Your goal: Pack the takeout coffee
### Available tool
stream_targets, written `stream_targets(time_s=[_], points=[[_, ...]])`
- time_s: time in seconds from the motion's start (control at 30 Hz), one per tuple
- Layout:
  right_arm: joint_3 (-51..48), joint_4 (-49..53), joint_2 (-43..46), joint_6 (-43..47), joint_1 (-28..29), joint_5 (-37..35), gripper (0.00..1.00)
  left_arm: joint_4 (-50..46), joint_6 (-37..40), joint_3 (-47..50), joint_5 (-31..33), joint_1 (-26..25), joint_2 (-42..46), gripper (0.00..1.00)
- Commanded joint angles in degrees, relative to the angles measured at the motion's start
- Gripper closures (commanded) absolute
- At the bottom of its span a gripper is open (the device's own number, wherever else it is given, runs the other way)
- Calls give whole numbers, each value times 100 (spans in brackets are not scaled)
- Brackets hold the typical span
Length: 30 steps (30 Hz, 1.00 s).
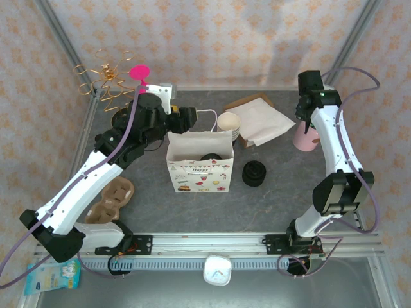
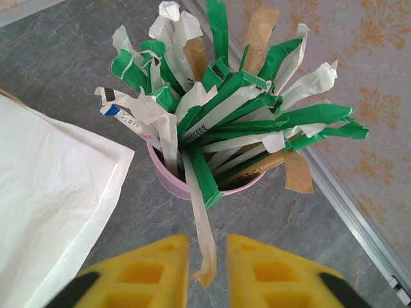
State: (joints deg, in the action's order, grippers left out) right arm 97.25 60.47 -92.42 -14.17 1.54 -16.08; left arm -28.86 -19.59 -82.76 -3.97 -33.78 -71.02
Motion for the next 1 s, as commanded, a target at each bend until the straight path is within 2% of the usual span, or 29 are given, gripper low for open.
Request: stream_targets(time_s=[0.0, 0.17, 0.27, 0.67, 0.87, 0.97], points=[[165, 157, 3, 4, -39, -37, 84, 49, -12, -134, 151, -18, -15, 32], [372, 211, 118, -9, -42, 34, 94, 80, -9, -122, 172, -16, -3, 32], [668, 335, 187, -33, -35, 136, 97, 65, -21, -160, 146, -19, -12, 32], [2191, 804, 392, -96, -35, 653, 98, 21, -18, -306, 251, -14, -8, 32], [3160, 1054, 417, -121, -39, 1281, 100, -23, -18, -433, 368, -15, -4, 31], [3270, 968, 577, -103, -39, 1788, 100, -78, -22, -511, 475, -19, 5, 32]])
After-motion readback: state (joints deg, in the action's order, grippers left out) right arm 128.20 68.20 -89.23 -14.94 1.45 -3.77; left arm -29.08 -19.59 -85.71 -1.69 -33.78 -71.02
